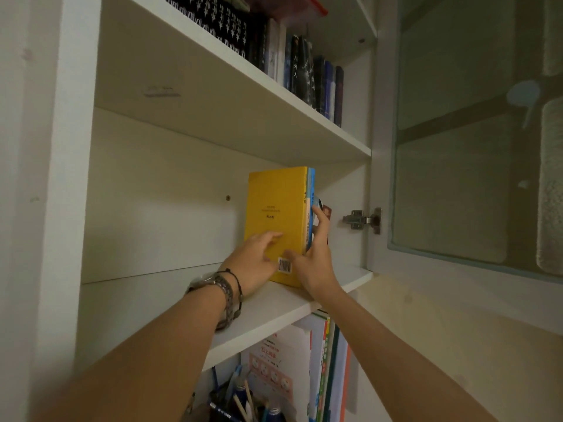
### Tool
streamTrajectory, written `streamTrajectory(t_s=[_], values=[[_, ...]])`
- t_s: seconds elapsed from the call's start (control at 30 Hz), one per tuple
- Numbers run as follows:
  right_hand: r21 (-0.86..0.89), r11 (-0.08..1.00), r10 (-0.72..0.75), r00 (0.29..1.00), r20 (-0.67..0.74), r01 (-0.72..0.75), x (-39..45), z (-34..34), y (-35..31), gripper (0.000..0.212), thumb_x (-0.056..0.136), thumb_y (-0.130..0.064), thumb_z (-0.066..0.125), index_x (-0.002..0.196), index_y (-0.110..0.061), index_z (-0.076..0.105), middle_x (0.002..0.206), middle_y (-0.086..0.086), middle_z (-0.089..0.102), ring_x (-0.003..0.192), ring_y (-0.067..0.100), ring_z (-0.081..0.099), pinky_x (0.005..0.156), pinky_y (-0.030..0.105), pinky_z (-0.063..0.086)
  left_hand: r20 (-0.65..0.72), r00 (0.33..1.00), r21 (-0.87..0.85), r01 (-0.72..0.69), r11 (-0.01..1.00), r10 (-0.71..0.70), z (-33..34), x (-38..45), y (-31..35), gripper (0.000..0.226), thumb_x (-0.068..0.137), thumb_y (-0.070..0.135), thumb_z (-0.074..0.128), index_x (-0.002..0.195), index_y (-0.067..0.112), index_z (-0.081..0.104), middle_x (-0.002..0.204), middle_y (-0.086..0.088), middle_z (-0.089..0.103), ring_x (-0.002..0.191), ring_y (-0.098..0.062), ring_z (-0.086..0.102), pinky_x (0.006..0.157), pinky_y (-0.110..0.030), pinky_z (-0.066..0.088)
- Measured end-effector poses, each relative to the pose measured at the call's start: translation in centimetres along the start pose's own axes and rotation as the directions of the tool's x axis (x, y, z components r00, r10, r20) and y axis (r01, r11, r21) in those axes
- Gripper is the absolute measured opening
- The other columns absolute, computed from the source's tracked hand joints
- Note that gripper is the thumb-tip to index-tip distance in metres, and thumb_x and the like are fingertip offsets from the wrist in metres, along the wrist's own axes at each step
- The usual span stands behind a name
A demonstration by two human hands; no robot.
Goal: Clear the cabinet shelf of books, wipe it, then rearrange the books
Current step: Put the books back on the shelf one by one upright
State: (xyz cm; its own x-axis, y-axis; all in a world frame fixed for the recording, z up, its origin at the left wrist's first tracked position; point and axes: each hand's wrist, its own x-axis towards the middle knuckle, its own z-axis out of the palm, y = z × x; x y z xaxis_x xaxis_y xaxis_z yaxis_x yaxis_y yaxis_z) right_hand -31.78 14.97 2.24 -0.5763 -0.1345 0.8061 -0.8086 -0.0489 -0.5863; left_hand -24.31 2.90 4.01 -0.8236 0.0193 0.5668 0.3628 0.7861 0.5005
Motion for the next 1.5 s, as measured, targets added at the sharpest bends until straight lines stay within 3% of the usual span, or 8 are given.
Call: streamTrajectory(t_s=[0.17,0.3,0.6,0.7,0.87,1.0,1.27,1.5], values=[[-0.022,0.998,0.055,0.998,0.041,-0.054,1.7,-0.6,0.9,0.09,0.077,0.02,0.062,0.144,-0.019,0.017,0.125,-0.005,0.039,0.101,0.0,0.052,0.07,0.015,0.053,0.047,0.999,0.176,0.015,0.984,-0.023,0.4,0.0,-1.1,0.051,0.091,0.017,0.054,0.138,0.032,0.041,0.137,0.0,0.045,0.115,-0.018,0.052,0.098,-0.036,0.044],[-0.055,0.992,0.118,0.993,0.027,-0.116,2.9,-1.0,2.3,0.087,0.078,0.019,0.06,0.144,-0.018,0.016,0.111,-0.012,0.04,0.094,0.004,0.054,0.066,0.017,0.054,0.123,0.992,0.334,-0.013,0.942,-0.031,0.9,-0.1,-1.7,0.044,0.094,0.028,0.05,0.137,0.032,0.041,0.138,0.0,0.042,0.12,-0.019,0.048,0.099,-0.036,0.043],[-0.055,0.96,0.273,0.961,-0.043,-0.275,5.1,-1.3,5.1,0.087,0.082,0.013,0.062,0.147,-0.019,0.014,0.125,0.002,0.038,0.106,0.019,0.049,0.072,0.022,0.049,0.249,0.96,0.422,0.012,0.906,-0.129,1.7,0.3,-2.0,0.031,0.095,0.045,0.045,0.121,0.03,0.055,0.126,0.001,0.049,0.115,-0.019,0.049,0.1,-0.036,0.04],[-0.052,0.953,0.294,0.953,-0.075,-0.298,5.9,-0.7,5.7,0.087,0.081,0.017,0.06,0.145,-0.02,0.016,0.135,0.007,0.037,0.111,0.021,0.047,0.087,0.034,0.051,0.24,0.963,0.41,0.015,0.912,-0.124,1.8,0.5,-2.3,0.027,0.094,0.045,0.046,0.111,0.03,0.06,0.12,0.002,0.055,0.109,-0.018,0.053,0.097,-0.037,0.044],[-0.274,0.886,0.339,0.925,-0.169,-0.375,6.1,0.0,6.2,0.084,0.083,0.002,0.065,0.147,-0.023,0.016,0.146,0.009,0.029,0.13,0.031,0.034,0.109,0.043,0.031,0.241,0.964,0.386,0.012,0.922,-0.113,1.8,0.5,-2.5,0.024,0.093,0.044,0.048,0.106,0.03,0.061,0.117,0.001,0.057,0.106,-0.019,0.054,0.096,-0.036,0.045],[-0.388,0.863,0.325,0.943,-0.067,-0.324,5.6,-0.8,6.4,0.097,0.079,-0.007,0.075,0.15,-0.019,0.009,0.149,0.012,0.021,0.137,0.033,0.023,0.114,0.042,0.02,0.244,0.962,0.393,0.018,0.919,-0.123,1.7,0.4,-2.3,0.024,0.094,0.045,0.047,0.106,0.03,0.061,0.118,0.002,0.056,0.107,-0.018,0.053,0.097,-0.037,0.044],[-0.631,0.773,0.208,0.966,0.152,-0.067,3.8,-3.9,5.3,0.108,0.066,-0.024,0.087,0.147,-0.02,0.017,0.144,0.009,0.017,0.131,0.028,0.021,0.106,0.037,0.029,0.251,0.959,0.395,0.021,0.918,-0.13,1.7,0.4,-2.3,0.025,0.094,0.044,0.046,0.108,0.029,0.06,0.118,0.001,0.056,0.107,-0.018,0.053,0.096,-0.038,0.044],[-0.699,0.716,0.21,0.955,0.208,-0.006,3.5,-3.3,5.4,0.101,0.065,-0.039,0.085,0.139,-0.02,0.019,0.131,0.011,0.028,0.116,0.028,0.044,0.096,0.044,0.048,0.264,0.954,0.409,0.025,0.912,-0.144,1.6,0.3,-2.0,0.027,0.094,0.043,0.045,0.112,0.029,0.06,0.12,0.0,0.054,0.11,-0.02,0.051,0.098,-0.037,0.042]])
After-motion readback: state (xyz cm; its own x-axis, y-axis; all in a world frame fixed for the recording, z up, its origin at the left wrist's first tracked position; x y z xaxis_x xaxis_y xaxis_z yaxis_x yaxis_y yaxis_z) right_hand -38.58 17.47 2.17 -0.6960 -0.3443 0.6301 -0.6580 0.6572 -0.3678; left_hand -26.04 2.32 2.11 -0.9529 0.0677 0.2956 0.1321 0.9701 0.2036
